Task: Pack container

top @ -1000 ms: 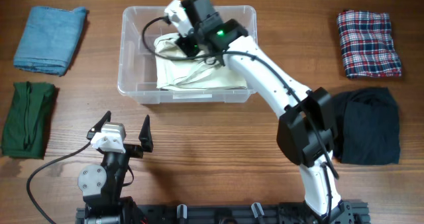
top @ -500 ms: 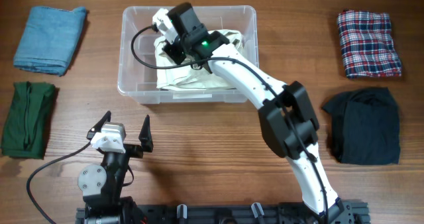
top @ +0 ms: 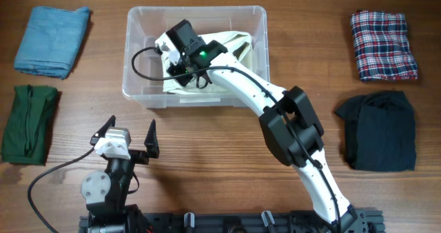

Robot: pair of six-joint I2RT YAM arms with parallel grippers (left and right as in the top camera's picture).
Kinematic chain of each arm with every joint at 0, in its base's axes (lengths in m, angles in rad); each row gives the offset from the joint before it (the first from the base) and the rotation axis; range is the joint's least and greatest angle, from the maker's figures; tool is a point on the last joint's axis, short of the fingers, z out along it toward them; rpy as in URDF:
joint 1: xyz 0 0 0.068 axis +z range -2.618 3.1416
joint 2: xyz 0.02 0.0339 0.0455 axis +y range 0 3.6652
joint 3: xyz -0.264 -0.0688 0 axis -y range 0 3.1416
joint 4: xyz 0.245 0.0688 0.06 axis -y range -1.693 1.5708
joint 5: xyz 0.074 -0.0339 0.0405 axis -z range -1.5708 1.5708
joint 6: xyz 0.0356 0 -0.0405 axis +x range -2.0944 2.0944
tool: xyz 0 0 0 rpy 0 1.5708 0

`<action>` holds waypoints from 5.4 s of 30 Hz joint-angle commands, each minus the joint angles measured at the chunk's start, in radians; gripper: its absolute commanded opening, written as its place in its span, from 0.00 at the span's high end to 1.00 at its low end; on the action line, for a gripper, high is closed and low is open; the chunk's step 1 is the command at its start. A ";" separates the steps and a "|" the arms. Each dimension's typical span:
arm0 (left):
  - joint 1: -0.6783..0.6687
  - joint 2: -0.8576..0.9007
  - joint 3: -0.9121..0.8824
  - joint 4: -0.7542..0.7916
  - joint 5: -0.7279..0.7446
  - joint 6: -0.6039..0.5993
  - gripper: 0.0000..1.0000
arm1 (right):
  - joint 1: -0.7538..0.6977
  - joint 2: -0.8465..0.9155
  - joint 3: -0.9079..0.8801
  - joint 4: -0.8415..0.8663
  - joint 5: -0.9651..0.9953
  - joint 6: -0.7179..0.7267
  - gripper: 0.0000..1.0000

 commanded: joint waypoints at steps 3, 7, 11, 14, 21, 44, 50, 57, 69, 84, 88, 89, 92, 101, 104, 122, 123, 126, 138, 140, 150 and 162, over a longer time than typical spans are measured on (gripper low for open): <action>-0.005 -0.007 -0.006 0.001 0.001 0.015 0.00 | -0.001 0.026 0.018 -0.025 -0.021 0.032 0.96; -0.005 -0.007 -0.006 0.001 0.001 0.015 0.00 | -0.001 0.026 0.018 -0.043 -0.021 0.047 0.96; -0.005 -0.007 -0.006 0.001 0.001 0.015 0.00 | -0.001 0.005 0.019 -0.022 -0.017 0.043 0.96; -0.005 -0.007 -0.006 0.001 0.001 0.015 0.00 | -0.005 -0.041 0.043 -0.016 -0.005 0.025 0.96; -0.005 -0.007 -0.006 0.001 0.001 0.015 0.00 | -0.018 -0.185 0.146 -0.058 0.040 0.000 0.25; -0.005 -0.007 -0.006 0.001 0.001 0.015 0.00 | -0.682 -0.437 0.150 -0.364 -0.323 0.047 0.00; -0.005 -0.007 -0.006 0.001 0.001 0.015 0.00 | -0.895 -0.433 0.149 -0.363 -0.343 0.044 0.00; -0.005 -0.007 -0.006 0.001 0.001 0.015 0.00 | -1.086 -0.369 0.147 -0.338 -0.360 0.040 0.00; -0.005 -0.007 -0.006 0.001 0.001 0.015 0.00 | -1.307 -0.179 0.147 -0.383 -0.451 0.051 0.00; -0.005 -0.007 -0.006 0.001 0.001 0.015 0.00 | -1.462 -0.135 0.081 -0.401 -0.428 0.395 0.00; -0.005 -0.007 -0.006 0.001 0.001 0.015 0.00 | -1.484 -0.134 0.013 -0.378 -0.428 0.429 0.00; -0.005 -0.007 -0.006 0.001 0.001 0.015 0.00 | -1.489 -0.134 -0.005 -0.370 -0.428 0.443 0.00; -0.005 -0.007 -0.006 0.001 0.001 0.015 0.00 | -1.502 -0.134 -0.056 -0.340 -0.421 0.468 0.00; -0.005 -0.007 -0.006 0.001 0.001 0.015 0.00 | -1.535 -0.134 -0.202 -0.232 -0.402 0.501 0.00; -0.005 -0.007 -0.006 0.001 0.001 0.015 0.00 | -1.541 -0.134 -0.256 -0.170 -0.404 0.522 0.00; -0.005 -0.007 -0.006 0.001 0.001 0.015 0.00 | -1.530 -0.094 -0.427 0.179 -0.474 0.601 0.00; -0.005 -0.007 -0.006 0.001 0.001 0.015 0.00 | -1.525 -0.083 -0.428 0.187 -0.482 0.612 0.00; -0.005 -0.007 -0.006 0.001 0.001 0.015 0.00 | -1.506 -0.046 -0.428 0.212 -0.507 0.624 0.00; -0.005 -0.007 -0.006 0.001 0.001 0.015 0.00 | -1.371 0.030 -0.428 0.357 -0.545 0.695 0.00; -0.005 -0.007 -0.006 0.001 0.001 0.015 0.00 | -1.358 0.030 -0.428 0.367 -0.545 0.701 0.01; -0.005 -0.007 -0.006 0.001 0.001 0.015 0.00 | -1.343 0.030 -0.428 0.401 -0.614 0.672 0.78; -0.005 -0.007 -0.006 0.001 0.001 0.015 0.00 | -1.343 0.003 -0.412 0.428 -0.762 0.620 0.96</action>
